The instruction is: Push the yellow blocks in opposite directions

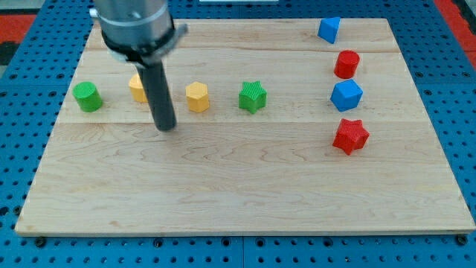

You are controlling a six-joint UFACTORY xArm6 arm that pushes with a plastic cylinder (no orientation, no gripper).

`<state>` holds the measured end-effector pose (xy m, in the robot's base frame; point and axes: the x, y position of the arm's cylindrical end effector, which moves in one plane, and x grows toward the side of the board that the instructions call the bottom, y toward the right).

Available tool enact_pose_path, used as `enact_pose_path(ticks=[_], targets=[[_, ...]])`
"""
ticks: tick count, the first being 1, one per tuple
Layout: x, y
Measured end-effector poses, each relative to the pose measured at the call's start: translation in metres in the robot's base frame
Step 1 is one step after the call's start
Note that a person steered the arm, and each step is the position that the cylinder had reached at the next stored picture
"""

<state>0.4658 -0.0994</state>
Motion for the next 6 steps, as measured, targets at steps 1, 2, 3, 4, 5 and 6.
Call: enact_pose_path(ticks=[1, 2, 3, 4, 5, 6], targets=[[-0.04, 0.015], [-0.111, -0.031], [-0.078, -0.037], [-0.065, -0.064], [-0.063, -0.007], [-0.065, 0.013]])
